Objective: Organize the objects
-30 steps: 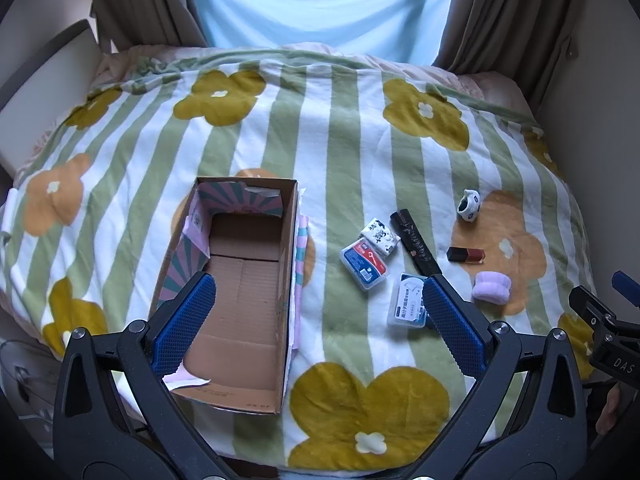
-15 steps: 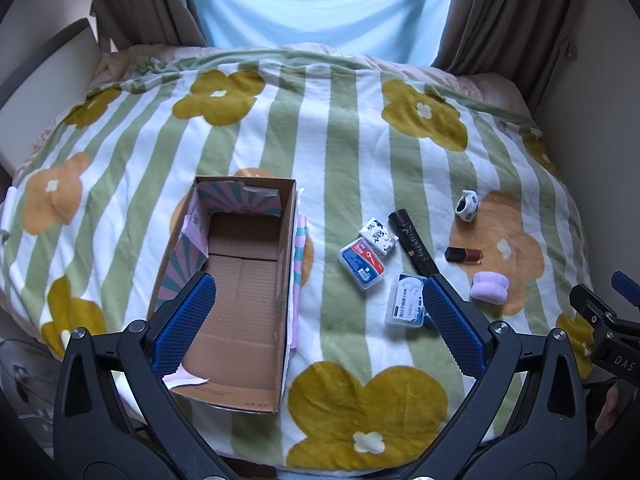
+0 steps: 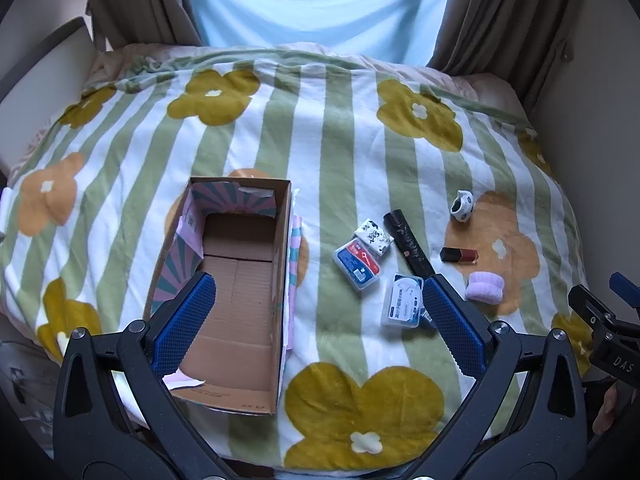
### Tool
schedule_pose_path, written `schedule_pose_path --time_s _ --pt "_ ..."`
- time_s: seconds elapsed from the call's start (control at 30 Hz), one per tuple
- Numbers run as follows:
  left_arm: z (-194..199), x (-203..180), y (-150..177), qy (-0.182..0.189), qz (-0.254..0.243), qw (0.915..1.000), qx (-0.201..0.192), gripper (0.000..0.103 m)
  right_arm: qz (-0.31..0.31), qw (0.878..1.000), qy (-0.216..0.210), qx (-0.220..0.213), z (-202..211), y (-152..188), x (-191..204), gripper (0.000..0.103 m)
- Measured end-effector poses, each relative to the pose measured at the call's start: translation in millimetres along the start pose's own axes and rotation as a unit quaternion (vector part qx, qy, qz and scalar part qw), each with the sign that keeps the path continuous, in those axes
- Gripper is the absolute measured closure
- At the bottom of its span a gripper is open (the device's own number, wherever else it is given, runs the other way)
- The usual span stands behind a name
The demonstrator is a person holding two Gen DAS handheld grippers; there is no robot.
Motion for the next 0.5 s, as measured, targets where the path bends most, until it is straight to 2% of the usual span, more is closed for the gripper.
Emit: schedule_pose_path --time_s 0.33,0.5 --pt "-0.6 4.2 6.4 0.007 -0.007 0.9999 0.005 0.001 -0.026 1.0 0.008 -0.013 7.6 7.8 4.7 0.0" --pt "-4.7 5.1 12.3 0.028 -0.017 0.9993 0.019 0.001 -0.05 0.998 0.019 -0.017 10.0 17.7 0.1 0.0"
Point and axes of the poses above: each gripper's, at about its wrist camera, not at the fingertips, and z roughly against the way its jaws point, x to its left, y to its underside, the point moved 6 cm from there along -z, roughly the way its jaws point, and after that the axes turned 15 degrees about -y, right-handed, at the moved point
